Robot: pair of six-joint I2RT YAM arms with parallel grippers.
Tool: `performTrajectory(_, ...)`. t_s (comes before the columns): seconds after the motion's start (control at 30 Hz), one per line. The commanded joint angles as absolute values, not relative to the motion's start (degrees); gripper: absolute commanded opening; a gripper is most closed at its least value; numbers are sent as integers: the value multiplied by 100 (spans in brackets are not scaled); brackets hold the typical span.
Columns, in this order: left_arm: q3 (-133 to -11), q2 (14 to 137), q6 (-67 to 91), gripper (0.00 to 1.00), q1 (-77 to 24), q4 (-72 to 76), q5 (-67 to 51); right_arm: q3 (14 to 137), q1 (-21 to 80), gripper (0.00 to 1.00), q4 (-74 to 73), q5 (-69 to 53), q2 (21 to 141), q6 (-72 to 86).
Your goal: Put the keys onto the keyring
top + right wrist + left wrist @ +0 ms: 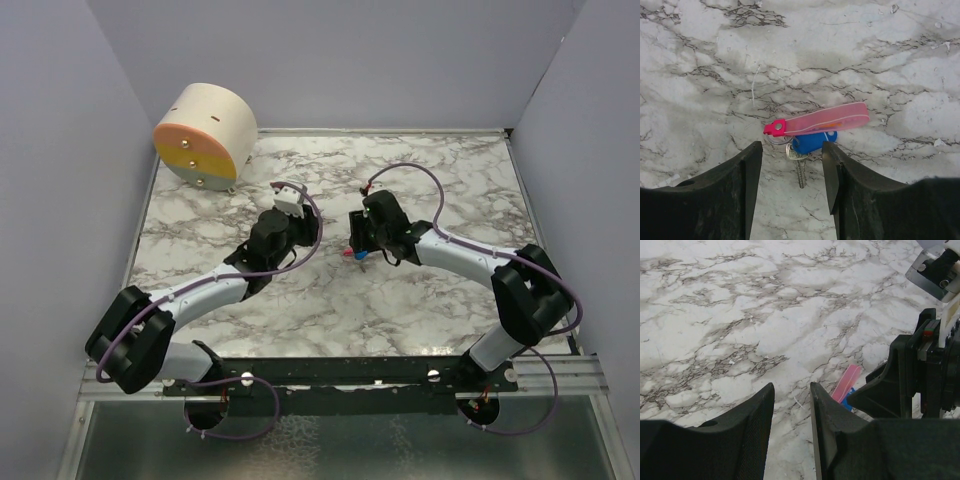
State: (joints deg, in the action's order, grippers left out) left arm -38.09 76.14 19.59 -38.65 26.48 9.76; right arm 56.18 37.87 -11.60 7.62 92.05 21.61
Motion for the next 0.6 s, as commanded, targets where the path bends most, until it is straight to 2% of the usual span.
performTrajectory(0.0, -3713, 7308, 1924, 36, -3799, 2786, 1118, 5686, 3589, 52, -1224, 1045, 9201, 2785)
performTrajectory(0.23, -3669, 7293, 1916, 36, -3763, 2782, 1065, 5345, 3162, 53, -774, 291, 9111, 2947)
performTrajectory(0.57, -3674, 7363, 1907, 36, -3746, 2786, 1028, 5358, 2952, 53, -559, 62, 9382, 2976)
